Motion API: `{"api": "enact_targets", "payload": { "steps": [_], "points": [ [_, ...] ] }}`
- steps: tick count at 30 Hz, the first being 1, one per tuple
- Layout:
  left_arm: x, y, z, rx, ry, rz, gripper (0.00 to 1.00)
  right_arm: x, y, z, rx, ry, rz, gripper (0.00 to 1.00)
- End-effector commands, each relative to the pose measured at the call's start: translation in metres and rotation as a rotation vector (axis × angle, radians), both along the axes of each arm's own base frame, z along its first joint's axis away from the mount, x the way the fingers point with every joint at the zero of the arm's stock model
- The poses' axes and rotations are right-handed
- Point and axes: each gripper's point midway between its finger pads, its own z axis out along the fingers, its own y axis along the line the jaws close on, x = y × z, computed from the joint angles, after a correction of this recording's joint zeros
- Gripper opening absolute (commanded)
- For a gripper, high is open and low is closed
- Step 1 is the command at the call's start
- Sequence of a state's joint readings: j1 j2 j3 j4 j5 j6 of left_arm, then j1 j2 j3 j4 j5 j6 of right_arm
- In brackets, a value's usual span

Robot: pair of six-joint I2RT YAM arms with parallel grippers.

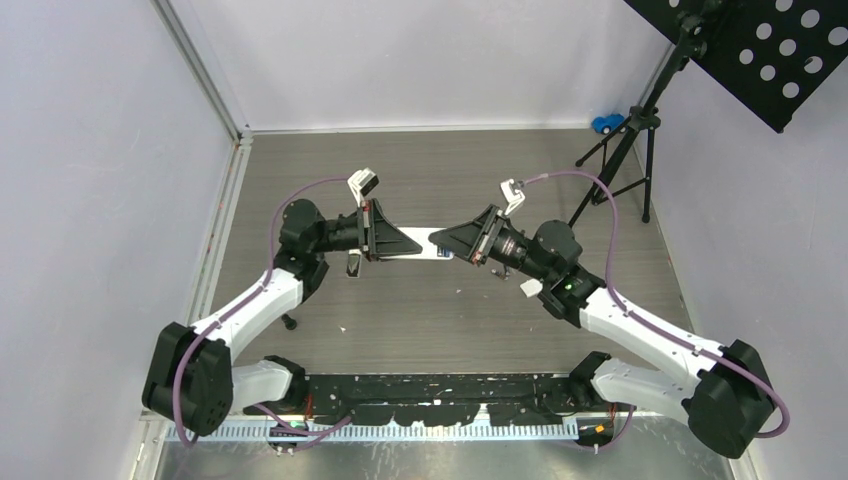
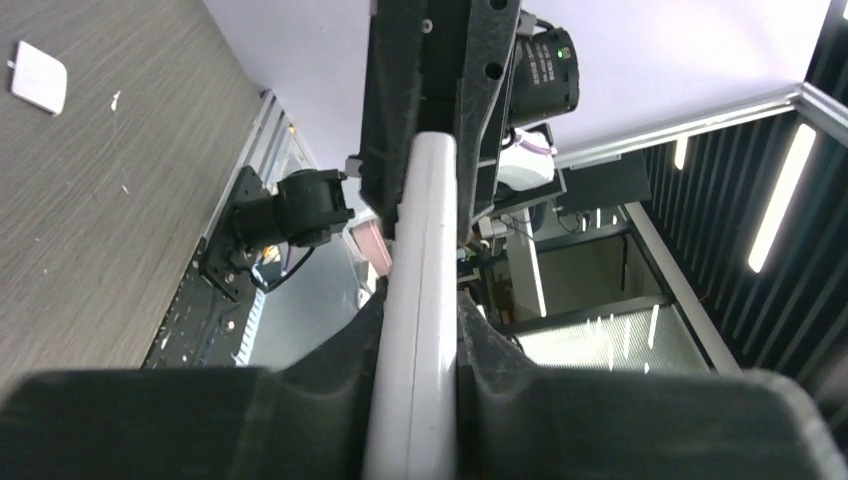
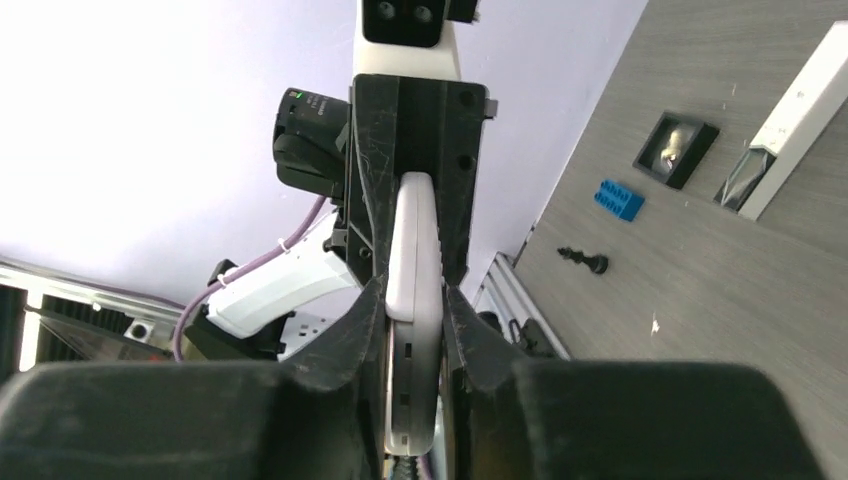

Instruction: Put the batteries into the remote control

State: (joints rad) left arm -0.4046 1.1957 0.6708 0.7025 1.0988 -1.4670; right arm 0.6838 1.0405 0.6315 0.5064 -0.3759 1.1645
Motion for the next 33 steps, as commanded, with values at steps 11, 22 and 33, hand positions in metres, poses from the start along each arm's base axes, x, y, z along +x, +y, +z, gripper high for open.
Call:
{"api": "enact_targets", "payload": {
  "steps": [11,22,33],
  "points": [
    [0.022,0.011,-0.09,0.381,-0.032,0.156,0.0,0.048,-0.122,-0.081,-0.625,0.144,-0.547,0.74],
    [0.04,-0.019,-0.21,0.717,0.14,0.032,0.0,0.046,-0.226,-0.2,-1.203,0.477,-0.699,0.74],
    [0.047,-0.007,-0.265,0.906,0.205,0.01,0.38,0.043,-0.234,-0.242,-1.246,0.554,-0.658,0.74]
  ]
}}
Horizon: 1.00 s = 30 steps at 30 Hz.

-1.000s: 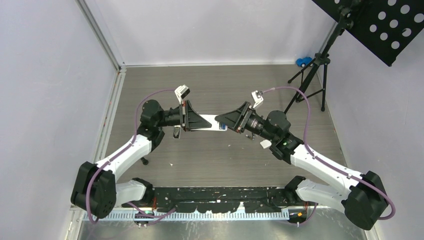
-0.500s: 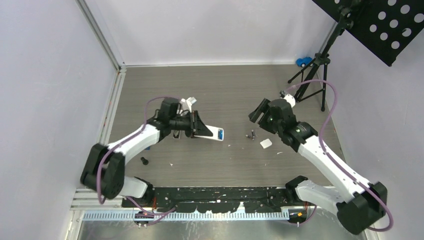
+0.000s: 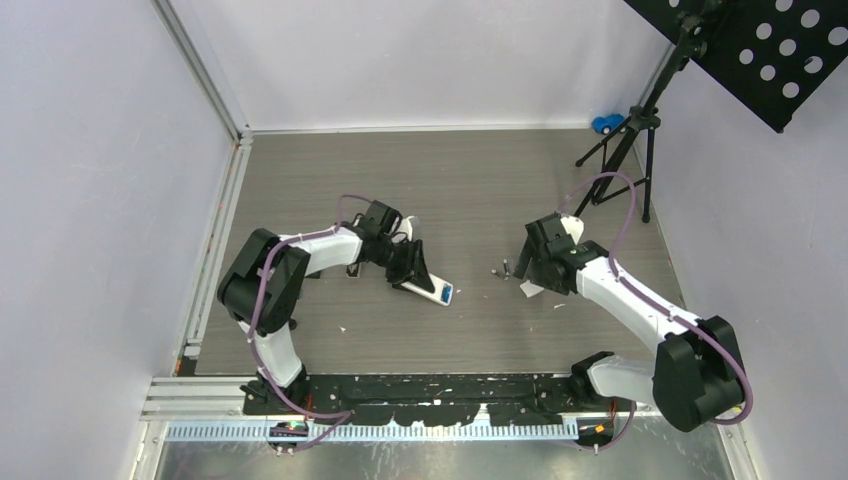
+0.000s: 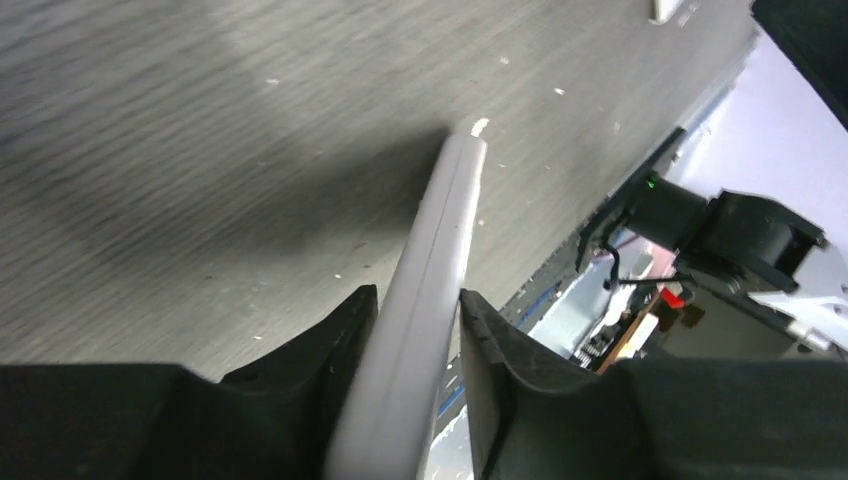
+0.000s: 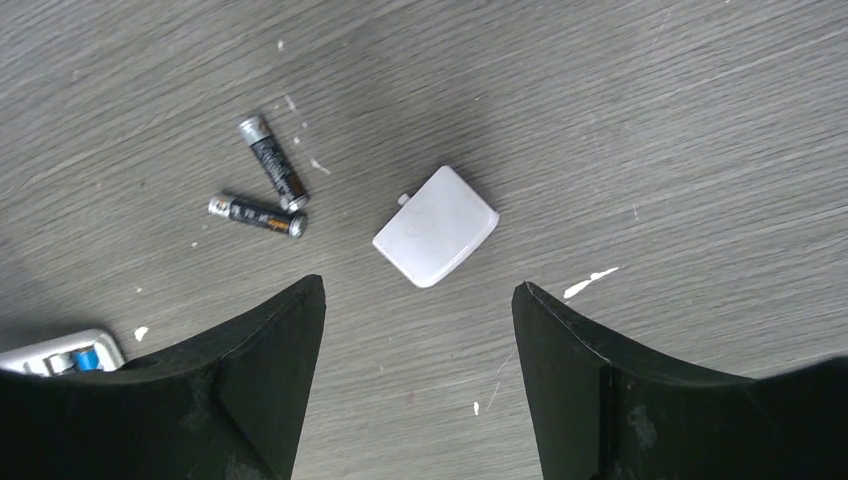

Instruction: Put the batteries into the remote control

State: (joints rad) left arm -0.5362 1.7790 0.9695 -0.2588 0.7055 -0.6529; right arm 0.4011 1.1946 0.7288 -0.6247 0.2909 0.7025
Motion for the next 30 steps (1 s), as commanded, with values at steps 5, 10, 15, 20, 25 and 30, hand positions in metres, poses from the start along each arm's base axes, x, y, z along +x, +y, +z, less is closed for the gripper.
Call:
{"api": "enact_targets", "payload": {
  "steps": [5,10,15,20,25,30],
  "points": [
    [0.008,0.026,-0.016,0.189,-0.061,-0.015,0.61,0.01,-0.015,-0.022,-0.014,0.054,-0.139,0.74],
    [0.015,0.043,-0.016,0.296,-0.117,-0.014,0.8,0.006,-0.009,-0.04,0.023,0.116,-0.199,0.74],
    [0.023,0.053,-0.008,0.352,-0.167,0.023,0.88,0.009,-0.005,-0.051,0.053,0.131,-0.267,0.73],
    [0.027,0.068,-0.004,0.435,-0.205,0.046,0.91,0.008,-0.008,-0.058,0.028,0.169,-0.304,0.68],
    [0.03,0.074,0.007,0.451,-0.249,0.079,0.94,0.004,-0.013,-0.062,-0.014,0.212,-0.317,0.63],
    [0.035,0.072,0.026,0.417,-0.302,0.104,0.95,0.003,-0.009,-0.066,0.0,0.229,-0.303,0.52]
  ]
}}
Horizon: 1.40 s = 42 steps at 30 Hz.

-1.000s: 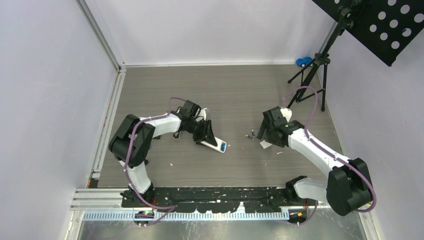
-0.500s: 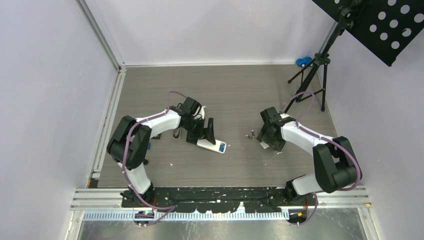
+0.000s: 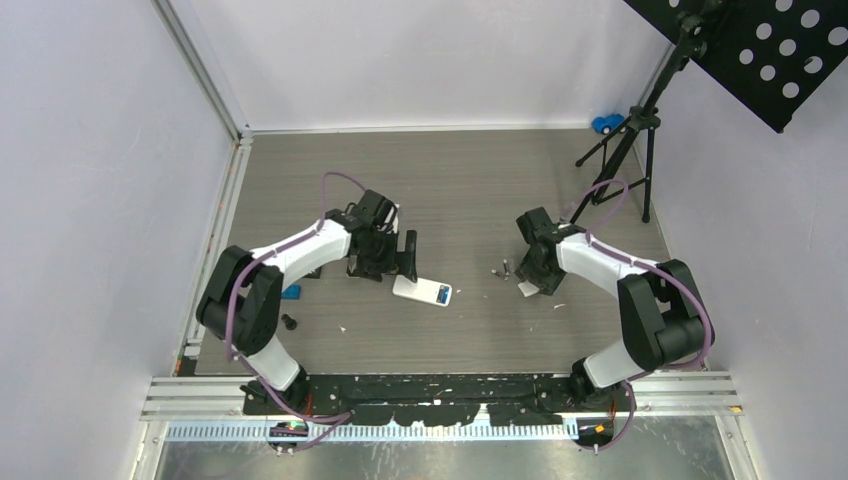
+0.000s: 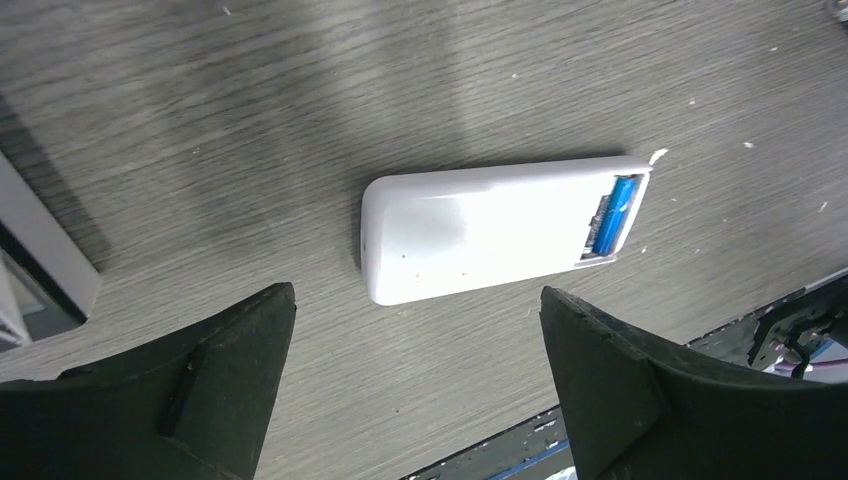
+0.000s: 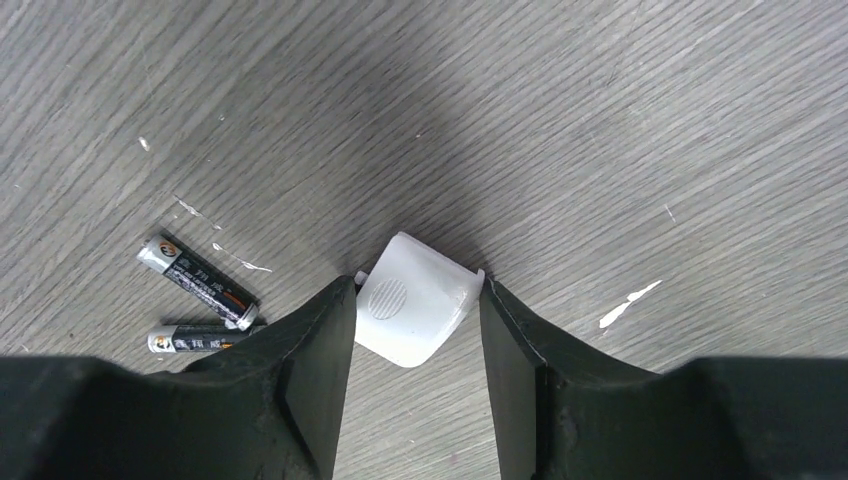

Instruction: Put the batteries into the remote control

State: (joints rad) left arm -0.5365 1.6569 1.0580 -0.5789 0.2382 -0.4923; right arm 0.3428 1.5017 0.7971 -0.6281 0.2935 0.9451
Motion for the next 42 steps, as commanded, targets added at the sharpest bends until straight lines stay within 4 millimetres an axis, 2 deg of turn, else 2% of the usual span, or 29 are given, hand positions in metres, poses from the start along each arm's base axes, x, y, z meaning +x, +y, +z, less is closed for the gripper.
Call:
{"api": "enact_targets", "payload": {
  "steps": [1,2,4,8,12,18,23,29,32,35,42],
  "points": [
    [0.01,0.0,0.03,-0.027,-0.097,0.009,0.95,-0.006,-0.001,-0.013,-0.003,0.043,-0.023,0.54],
    [0.01,-0.002,0.035,-0.044,-0.103,0.003,0.95,-0.007,0.0,-0.014,0.003,0.05,-0.018,0.64],
    [0.01,-0.006,0.044,-0.075,-0.122,-0.005,0.95,-0.007,0.001,-0.013,0.009,0.045,-0.019,0.76],
    [0.008,-0.014,0.06,-0.147,-0.151,-0.009,0.95,-0.008,-0.002,-0.012,0.004,0.026,-0.023,0.77],
    [0.006,-0.02,0.07,-0.209,-0.167,-0.007,0.95,-0.009,-0.003,-0.019,-0.012,0.062,-0.03,0.65],
    [0.003,-0.028,0.08,-0.281,-0.176,-0.007,0.95,-0.01,-0.003,-0.026,-0.025,0.089,-0.032,0.53],
    [-0.008,-0.051,0.088,-0.435,-0.134,-0.032,0.94,-0.007,0.005,-0.024,0.016,0.089,-0.004,0.41],
    [-0.023,-0.082,0.084,-0.567,-0.058,-0.061,0.9,0.001,0.032,-0.007,0.149,0.02,0.064,0.37],
    [-0.028,-0.095,0.079,-0.587,-0.035,-0.068,0.86,-0.002,0.052,0.002,0.223,0.031,0.117,0.37],
    [-0.029,-0.105,0.078,-0.622,-0.025,-0.058,0.82,-0.007,0.068,0.011,0.276,0.016,0.153,0.37],
    [-0.032,-0.119,0.068,-0.646,0.008,-0.044,0.75,-0.013,0.089,0.019,0.293,-0.008,0.224,0.36]
  ]
}}
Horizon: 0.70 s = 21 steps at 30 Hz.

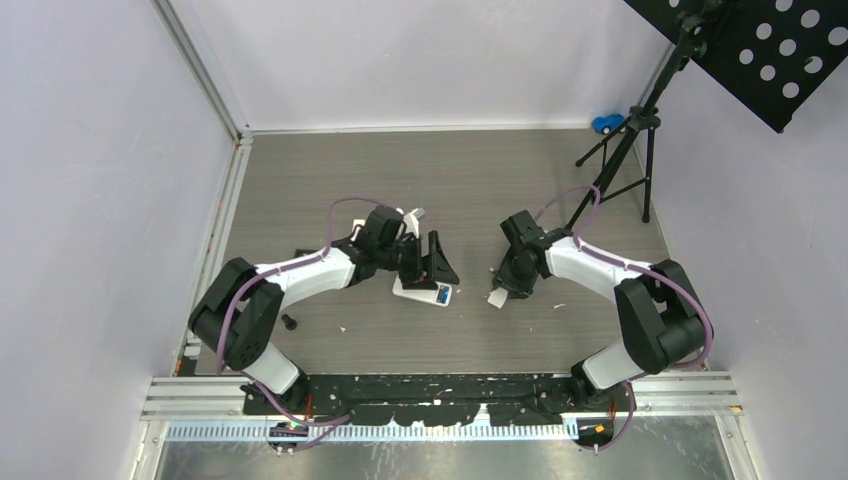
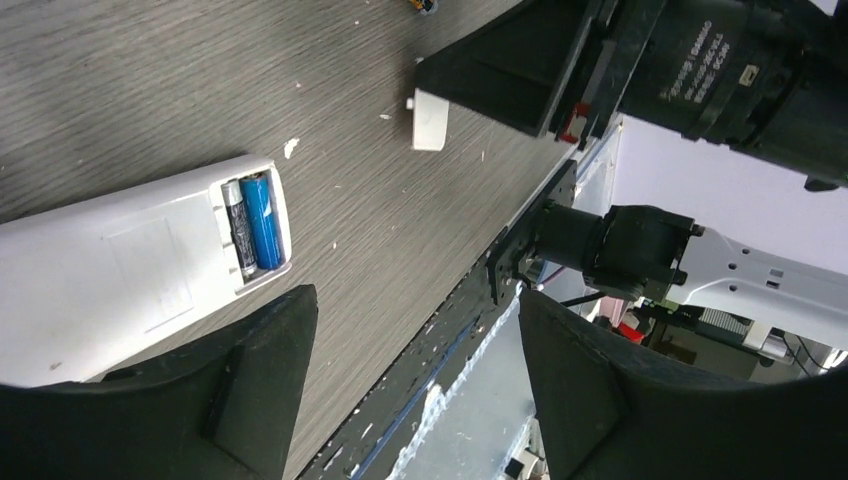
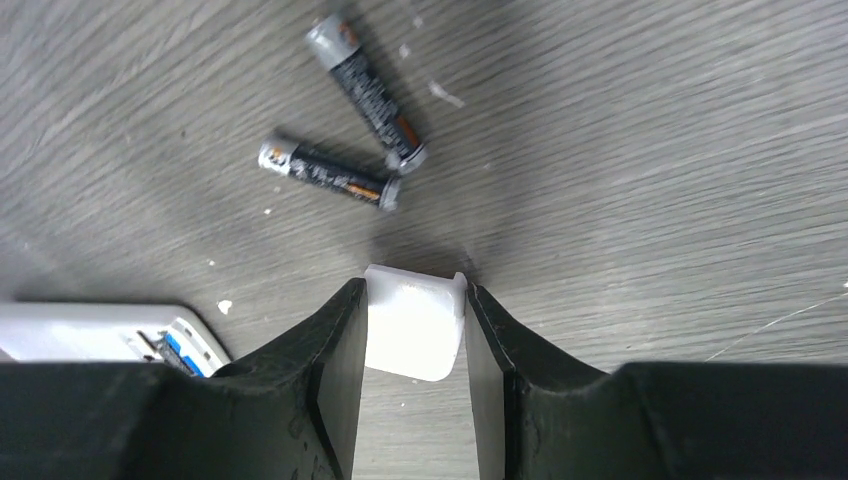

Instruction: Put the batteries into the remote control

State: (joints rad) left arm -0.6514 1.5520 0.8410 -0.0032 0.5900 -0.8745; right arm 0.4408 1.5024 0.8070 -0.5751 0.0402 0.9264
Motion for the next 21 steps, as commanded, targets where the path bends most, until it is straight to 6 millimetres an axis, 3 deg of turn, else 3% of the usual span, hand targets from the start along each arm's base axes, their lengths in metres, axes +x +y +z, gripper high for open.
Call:
{"api": "enact_targets", "payload": {
  "steps": [1,7,12,21],
  "points": [
    [0.003,-0.018,0.01,-0.076,-0.015,-0.009,0.73,0.0,0.021,0.013,0.056,-0.05,0.053,0.36],
    [-0.004,-0.026,0.004,-0.092,0.027,0.001,0.68,-0.002,0.049,0.02,0.135,-0.076,0.102,0.36],
    [-0.01,-0.029,-0.006,-0.071,0.051,0.013,0.61,0.006,0.07,0.037,0.245,-0.14,0.092,0.36],
    [-0.013,-0.03,-0.015,-0.05,0.065,0.012,0.53,0.008,0.089,0.066,0.371,-0.191,0.115,0.36]
  ]
}}
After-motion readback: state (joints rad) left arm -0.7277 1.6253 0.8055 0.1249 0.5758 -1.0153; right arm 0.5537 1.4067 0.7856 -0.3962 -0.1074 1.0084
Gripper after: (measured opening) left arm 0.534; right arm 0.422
